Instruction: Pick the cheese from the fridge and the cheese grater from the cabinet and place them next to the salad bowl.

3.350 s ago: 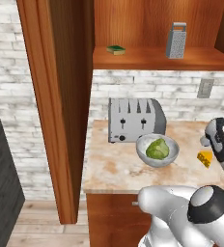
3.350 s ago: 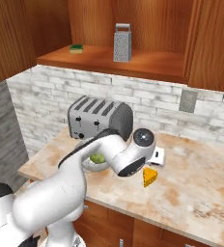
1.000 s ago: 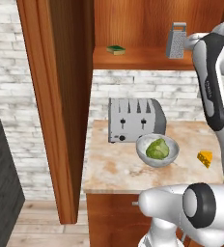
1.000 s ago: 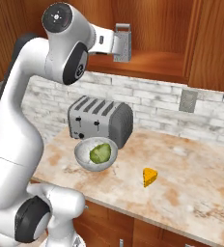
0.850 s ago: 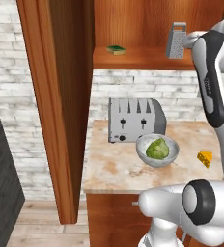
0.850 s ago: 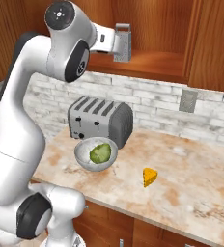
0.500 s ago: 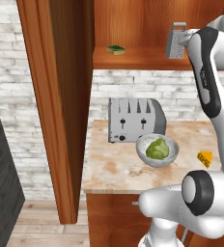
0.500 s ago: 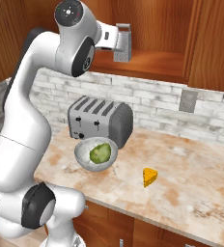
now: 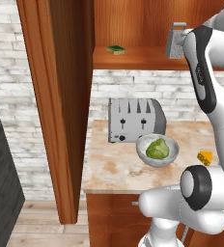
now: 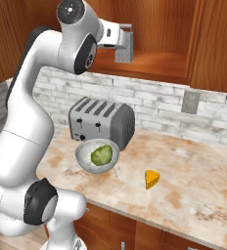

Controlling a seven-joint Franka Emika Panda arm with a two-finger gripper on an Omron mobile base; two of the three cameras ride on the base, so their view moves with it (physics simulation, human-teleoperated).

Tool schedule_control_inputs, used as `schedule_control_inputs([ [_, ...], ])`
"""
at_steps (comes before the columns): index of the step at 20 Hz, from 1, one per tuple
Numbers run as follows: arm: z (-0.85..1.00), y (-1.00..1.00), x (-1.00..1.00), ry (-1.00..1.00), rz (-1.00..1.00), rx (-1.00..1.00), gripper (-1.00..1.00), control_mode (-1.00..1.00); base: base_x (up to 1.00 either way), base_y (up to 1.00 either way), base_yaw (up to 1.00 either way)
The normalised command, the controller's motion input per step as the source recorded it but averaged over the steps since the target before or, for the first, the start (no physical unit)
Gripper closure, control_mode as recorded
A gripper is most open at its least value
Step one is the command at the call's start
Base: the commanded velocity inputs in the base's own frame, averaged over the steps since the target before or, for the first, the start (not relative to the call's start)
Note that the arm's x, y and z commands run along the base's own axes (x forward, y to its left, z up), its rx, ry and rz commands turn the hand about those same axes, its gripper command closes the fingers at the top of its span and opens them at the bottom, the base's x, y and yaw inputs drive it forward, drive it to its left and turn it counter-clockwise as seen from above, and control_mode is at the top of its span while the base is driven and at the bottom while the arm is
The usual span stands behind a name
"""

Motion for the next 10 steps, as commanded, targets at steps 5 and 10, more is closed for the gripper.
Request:
schedule_control_inputs([
  [5, 0.0, 0.0, 0.14, 0.0, 0.03, -0.03, -1.0, -1.0, 0.0, 0.0, 0.0],
  [10, 0.0, -0.1, 0.27, 0.0, 0.0, 0.0, -1.0, -1.0, 0.0, 0.0, 0.0],
])
